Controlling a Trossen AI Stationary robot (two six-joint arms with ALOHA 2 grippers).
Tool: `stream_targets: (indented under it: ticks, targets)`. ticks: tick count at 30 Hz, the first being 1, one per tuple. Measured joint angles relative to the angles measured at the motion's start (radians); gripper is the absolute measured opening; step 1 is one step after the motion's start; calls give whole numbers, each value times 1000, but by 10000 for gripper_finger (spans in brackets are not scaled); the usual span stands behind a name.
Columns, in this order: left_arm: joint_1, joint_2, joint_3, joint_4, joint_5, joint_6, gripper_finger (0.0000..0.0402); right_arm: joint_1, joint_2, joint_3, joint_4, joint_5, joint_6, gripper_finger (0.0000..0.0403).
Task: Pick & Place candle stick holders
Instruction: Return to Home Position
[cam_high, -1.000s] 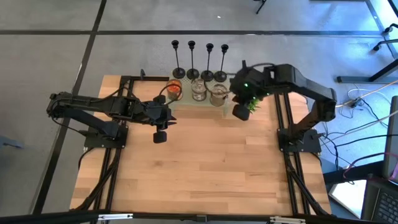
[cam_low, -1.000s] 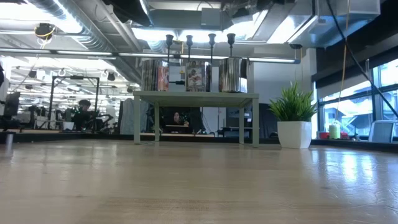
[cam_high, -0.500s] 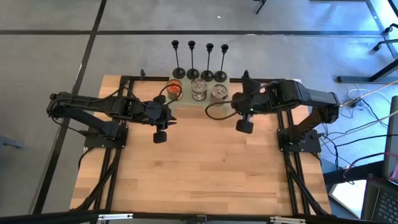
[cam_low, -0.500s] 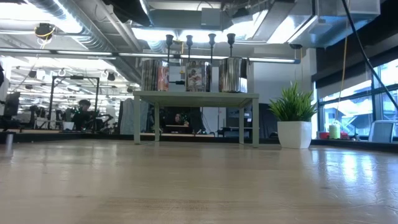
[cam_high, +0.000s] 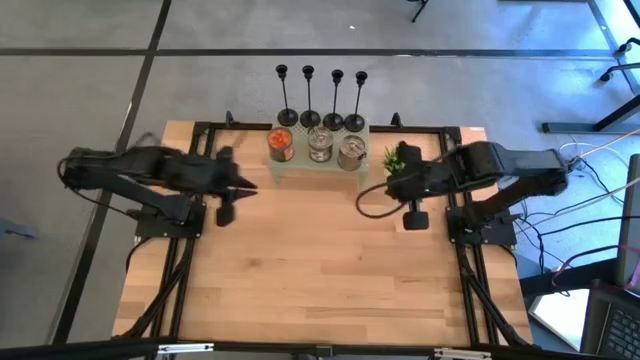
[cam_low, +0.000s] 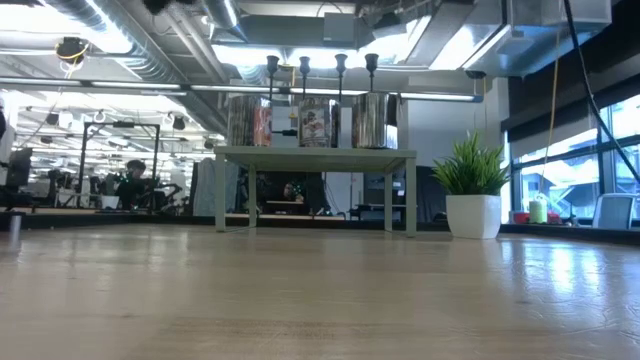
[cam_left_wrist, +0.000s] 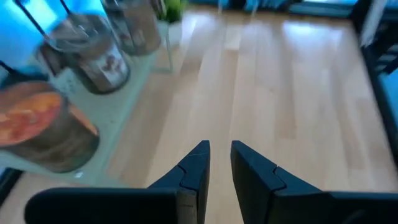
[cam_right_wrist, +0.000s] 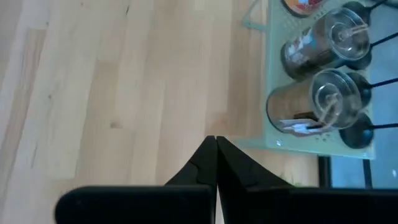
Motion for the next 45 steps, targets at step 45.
stream_targets:
  ticks: [45]
  targets:
    - [-81,-938,-1079,913,3,130,61,0,-956,-1742,1789,-160,-81,0]
